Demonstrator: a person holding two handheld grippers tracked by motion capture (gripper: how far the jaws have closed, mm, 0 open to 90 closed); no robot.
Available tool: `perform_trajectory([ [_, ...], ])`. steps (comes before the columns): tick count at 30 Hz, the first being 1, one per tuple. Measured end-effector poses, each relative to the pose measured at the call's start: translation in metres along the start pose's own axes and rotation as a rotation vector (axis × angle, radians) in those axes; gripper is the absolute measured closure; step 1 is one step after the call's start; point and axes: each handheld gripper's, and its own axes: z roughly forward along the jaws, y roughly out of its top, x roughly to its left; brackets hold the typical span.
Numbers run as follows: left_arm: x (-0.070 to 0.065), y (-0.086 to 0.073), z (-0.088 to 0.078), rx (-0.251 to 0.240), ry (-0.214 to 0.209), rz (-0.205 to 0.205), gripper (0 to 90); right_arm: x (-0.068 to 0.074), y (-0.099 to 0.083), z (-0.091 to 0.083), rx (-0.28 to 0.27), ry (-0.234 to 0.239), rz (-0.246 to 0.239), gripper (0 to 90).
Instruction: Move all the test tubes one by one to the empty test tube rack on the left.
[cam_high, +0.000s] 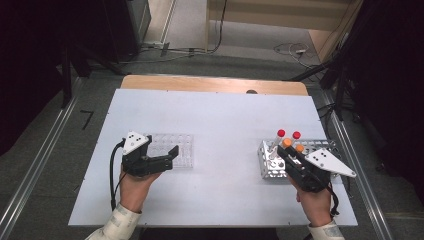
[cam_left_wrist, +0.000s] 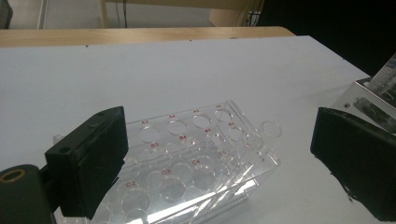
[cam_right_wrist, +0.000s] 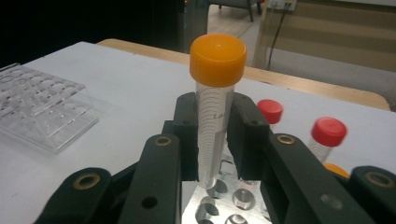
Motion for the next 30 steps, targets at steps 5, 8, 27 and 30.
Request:
perform_trajectory([
  [5, 0.001, 0.001, -0.001, -0.004, 0.001, -0.006, 4.5, 0.011, -0.001, 0.008, 0.011, 0.040, -0.006, 71.5],
  [8, 0.000, 0.001, -0.001, -0.006, -0.002, -0.008, 4.5, 0.021, -0.003, 0.014, 0.018, 0.068, -0.013, 71.5],
  [27, -0.008, 0.002, -0.004, -0.017, -0.018, 0.006, 4.6, 0.075, -0.010, 0.048, 0.068, 0.209, -0.070, 71.5],
  [30, -0.010, 0.003, -0.006, -0.024, -0.026, 0.004, 4.7, 0.080, -0.011, 0.052, 0.076, 0.224, -0.068, 71.5],
])
